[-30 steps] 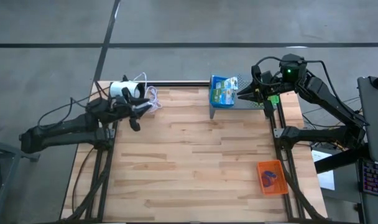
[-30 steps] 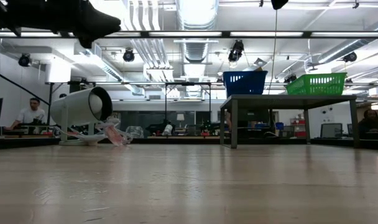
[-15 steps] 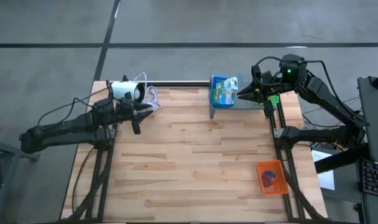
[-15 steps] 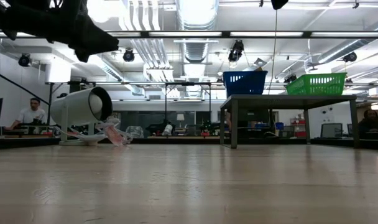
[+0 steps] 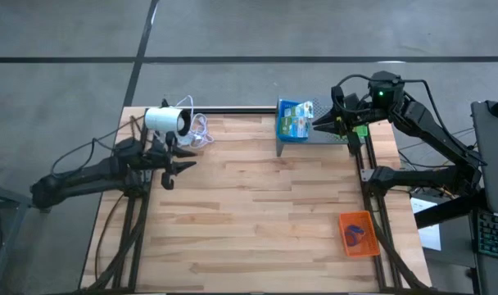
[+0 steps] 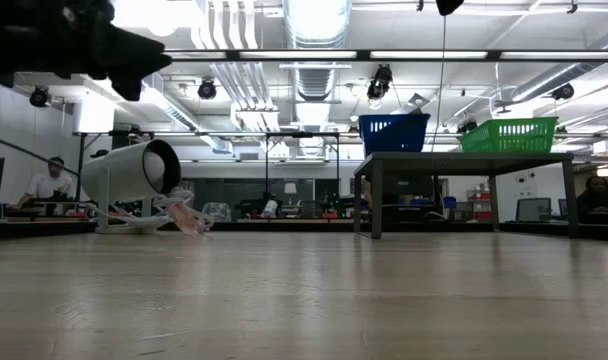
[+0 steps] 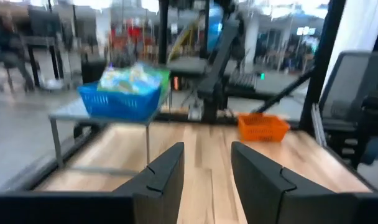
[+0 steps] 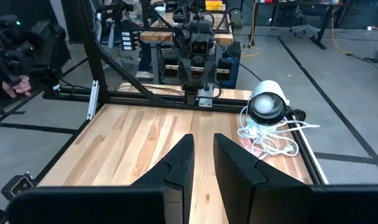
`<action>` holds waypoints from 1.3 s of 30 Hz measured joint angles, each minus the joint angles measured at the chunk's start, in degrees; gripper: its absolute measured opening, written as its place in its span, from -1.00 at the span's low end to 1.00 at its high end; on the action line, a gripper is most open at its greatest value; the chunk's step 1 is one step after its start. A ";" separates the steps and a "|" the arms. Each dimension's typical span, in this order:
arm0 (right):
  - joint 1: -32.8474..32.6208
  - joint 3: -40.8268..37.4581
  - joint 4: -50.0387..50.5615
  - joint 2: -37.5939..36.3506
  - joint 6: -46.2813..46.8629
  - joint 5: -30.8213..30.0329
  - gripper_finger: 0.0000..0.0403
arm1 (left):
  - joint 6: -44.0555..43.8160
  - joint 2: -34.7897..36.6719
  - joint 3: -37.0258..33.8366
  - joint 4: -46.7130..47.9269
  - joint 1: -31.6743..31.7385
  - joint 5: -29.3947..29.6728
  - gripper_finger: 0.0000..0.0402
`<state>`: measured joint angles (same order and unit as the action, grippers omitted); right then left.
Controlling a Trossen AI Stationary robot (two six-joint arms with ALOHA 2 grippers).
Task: Pick & Place Office Desk Supplies
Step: Put the blue bin on the shelf
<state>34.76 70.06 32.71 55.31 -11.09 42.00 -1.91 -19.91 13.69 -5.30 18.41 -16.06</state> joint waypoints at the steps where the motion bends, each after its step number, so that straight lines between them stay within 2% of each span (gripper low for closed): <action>1: 0.00 0.00 0.00 0.00 0.00 0.00 -0.71 | 0.00 1.82 -1.51 -1.63 0.00 -0.07 -0.33; 9: -0.01 0.00 0.00 0.00 0.00 0.00 -0.71 | -3.93 14.69 -10.46 -2.89 0.00 -0.15 -0.33; 11: -0.02 0.00 0.00 0.00 0.00 0.00 -0.71 | -3.35 17.09 -11.71 -2.77 0.00 -1.88 -0.33; 14: -0.02 0.00 -0.02 0.00 0.00 0.00 -0.71 | -1.50 19.80 -13.45 -1.15 0.00 -7.52 -0.33; 18: -0.01 0.00 0.01 0.00 0.66 0.00 -0.71 | 0.62 19.79 -13.46 0.69 0.00 -15.36 -0.33; 25: -0.01 0.00 -0.32 0.01 1.53 0.02 -0.71 | 2.08 19.55 -13.48 0.75 0.00 -15.32 -0.33; 30: 0.00 0.00 0.02 0.03 6.87 -0.03 -0.71 | 1.95 19.55 -13.48 0.72 0.04 -15.27 -0.33; 34: 0.11 0.00 1.31 1.78 11.27 -6.42 -0.71 | 1.92 19.55 -13.51 0.72 0.04 -15.27 -0.33; 39: 0.44 1.05 6.20 7.92 10.86 -12.10 -0.71 | 1.92 19.55 -13.51 0.72 0.04 -15.27 -0.33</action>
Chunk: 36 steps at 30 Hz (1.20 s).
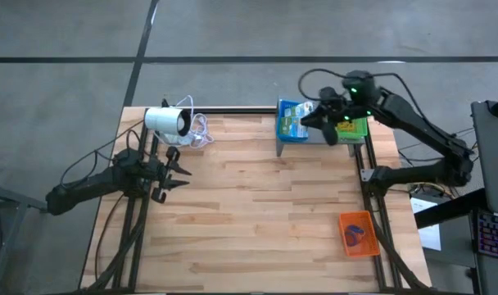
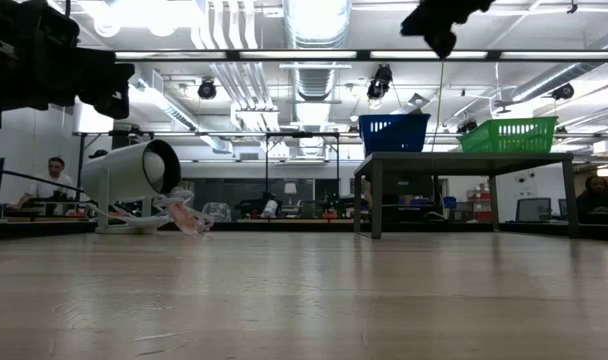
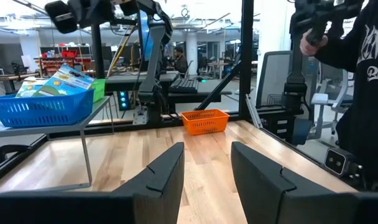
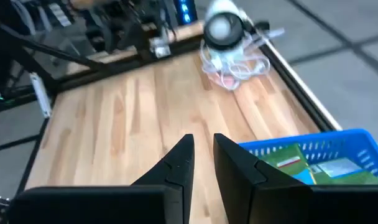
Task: Pick & Place Office Desk Supplies
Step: Put the blue bin on the shelf
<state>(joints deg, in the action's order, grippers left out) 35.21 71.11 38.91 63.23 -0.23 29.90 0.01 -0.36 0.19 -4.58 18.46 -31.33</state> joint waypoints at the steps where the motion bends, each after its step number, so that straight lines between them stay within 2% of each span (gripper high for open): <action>1: 0.37 1.33 1.16 1.66 -0.03 -0.49 -0.71 | 0.00 0.00 0.00 0.00 0.00 0.00 -0.33; 5: 1.39 8.69 11.84 9.11 -5.90 -5.36 -0.71 | -0.01 0.00 0.00 0.00 0.00 0.02 -0.33; 10: 1.55 18.93 21.11 17.50 -8.37 -25.37 -0.71 | -0.02 0.00 0.00 0.00 0.00 0.02 -0.33; 11: 1.97 20.86 23.79 19.37 -8.40 -27.77 -0.71 | -0.04 0.00 -0.02 0.00 0.00 0.02 -0.33; 13: 3.35 24.68 28.52 23.25 -9.33 -27.16 -0.71 | -0.04 0.00 -0.02 -0.02 0.00 0.02 -0.33; 17: 5.64 31.63 33.67 30.36 -13.26 -21.12 -0.71 | -0.20 0.00 -0.04 -0.01 0.00 0.02 -0.33; 26: 8.95 46.37 41.36 42.92 -15.69 -20.67 -0.71 | -0.20 0.00 -0.04 -0.02 0.00 0.02 -0.33; 31: 10.17 51.47 44.89 44.55 -14.85 -20.82 -0.71 | -0.17 0.00 -0.04 -0.01 0.00 0.04 -0.33; 36: 10.67 50.42 46.30 40.97 -10.02 -22.84 -0.70 | -0.15 0.00 -0.04 0.00 0.00 0.04 -0.33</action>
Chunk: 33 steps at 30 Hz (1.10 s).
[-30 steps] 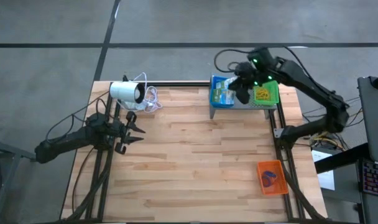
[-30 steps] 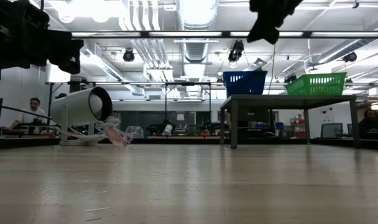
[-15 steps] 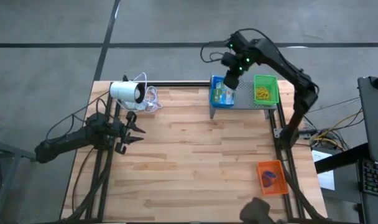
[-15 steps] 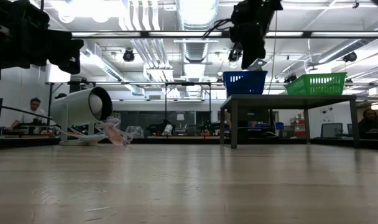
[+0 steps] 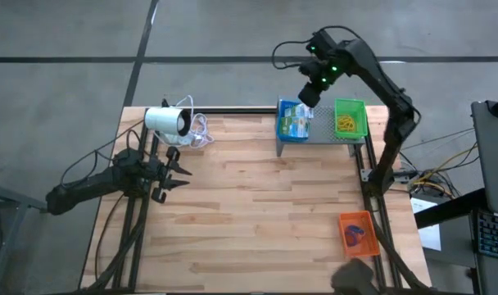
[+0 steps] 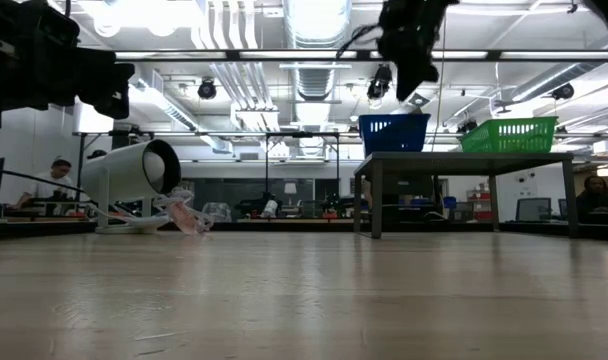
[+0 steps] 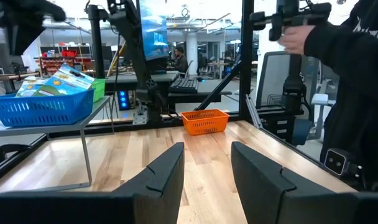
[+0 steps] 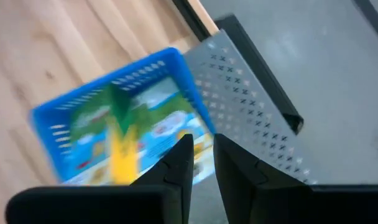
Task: Pick & Place Office Desk Supplies
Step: Put the blue bin on the shelf
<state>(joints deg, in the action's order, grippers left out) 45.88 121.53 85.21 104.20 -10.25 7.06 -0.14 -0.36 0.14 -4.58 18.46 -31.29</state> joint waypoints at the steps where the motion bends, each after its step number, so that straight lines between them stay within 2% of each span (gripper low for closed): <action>1: -0.08 -0.52 -0.08 -1.44 1.02 0.28 -0.69 | 0.00 0.00 0.00 -0.02 0.00 0.00 -0.33; 5: -1.38 -4.51 -2.84 -9.01 4.83 2.33 -0.60 | 0.15 0.00 0.00 -0.02 0.00 0.00 -0.33; 10: -4.76 -13.08 -7.05 -17.94 13.67 -1.44 -0.47 | 0.16 0.00 0.00 -0.02 0.00 0.00 -0.33; 14: -8.04 -20.88 -7.01 -24.11 24.76 -3.29 -0.37 | 0.15 0.00 0.00 -0.01 0.00 0.00 -0.33; 17: -11.67 -26.62 -7.07 -28.36 32.86 -6.53 -0.32 | 0.15 0.00 -0.02 -0.02 0.00 0.00 -0.33; 20: -15.92 -30.84 -8.43 -32.42 35.53 -11.17 -0.29 | 0.15 0.00 -0.02 -0.02 0.00 0.00 -0.33; 23: -17.91 -32.15 -11.72 -34.19 32.28 -16.13 -0.27 | 0.15 0.00 -0.02 -0.02 0.00 0.00 -0.33; 26: -16.41 -31.84 -13.62 -33.56 26.94 -16.74 -0.26 | 0.15 0.00 -0.02 -0.02 0.00 0.00 -0.33; 33: -8.47 -27.64 -13.84 -23.81 8.57 -4.46 -0.26 | 0.15 0.00 -0.02 -0.02 0.00 0.00 -0.33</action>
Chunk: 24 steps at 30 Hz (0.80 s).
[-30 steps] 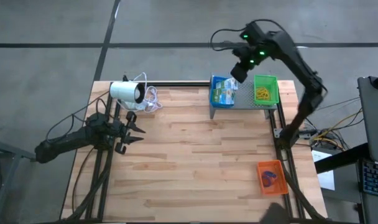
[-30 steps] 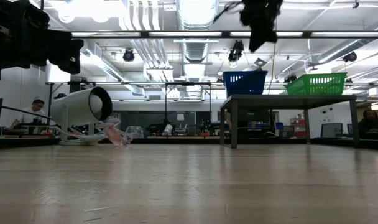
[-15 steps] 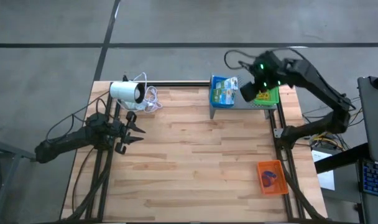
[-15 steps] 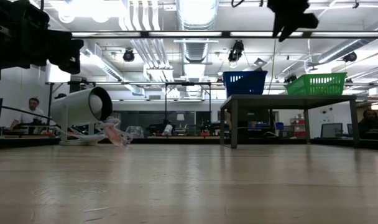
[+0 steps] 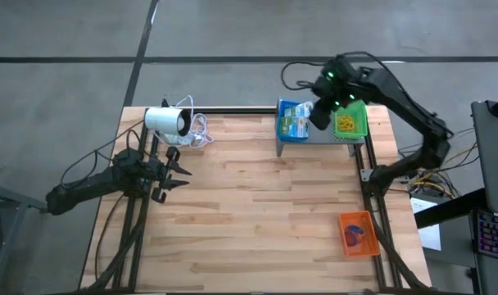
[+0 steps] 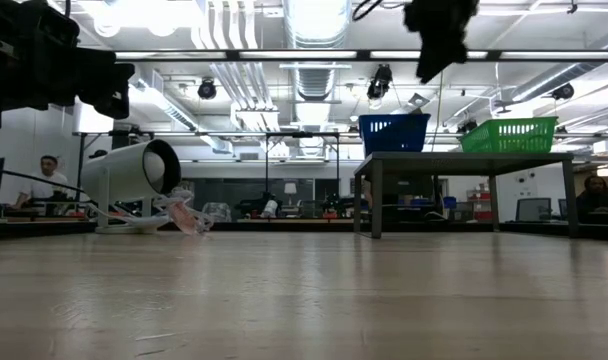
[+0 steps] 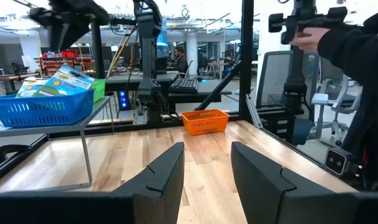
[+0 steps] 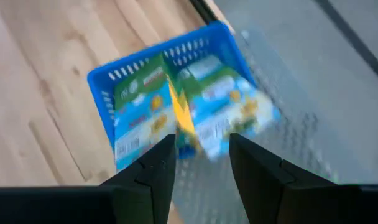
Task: Pick & Place Office Desk Supplies
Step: Put the blue bin on the shelf
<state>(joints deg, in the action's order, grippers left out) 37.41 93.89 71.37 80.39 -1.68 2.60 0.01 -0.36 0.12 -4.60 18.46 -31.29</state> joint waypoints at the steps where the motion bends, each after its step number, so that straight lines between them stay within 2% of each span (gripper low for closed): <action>1: 1.02 1.28 -0.09 1.79 -2.13 1.58 -0.26 | -0.02 0.00 0.00 0.01 0.00 0.00 -0.33; 6: 4.36 8.91 0.02 11.21 -12.50 3.58 -0.26 | -0.03 0.00 0.00 0.01 0.00 0.00 -0.33; 14: 5.77 18.68 1.27 21.31 -19.51 5.41 -0.26 | -0.06 0.00 0.00 0.01 0.00 0.00 -0.33; 24: 6.18 18.97 1.18 25.86 -23.28 5.46 -0.26 | -0.20 0.00 -0.02 0.00 0.00 0.00 -0.33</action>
<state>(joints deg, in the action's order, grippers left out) 43.59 112.87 72.55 106.25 -24.96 8.06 -0.19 -0.36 0.10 -4.60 18.46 -31.29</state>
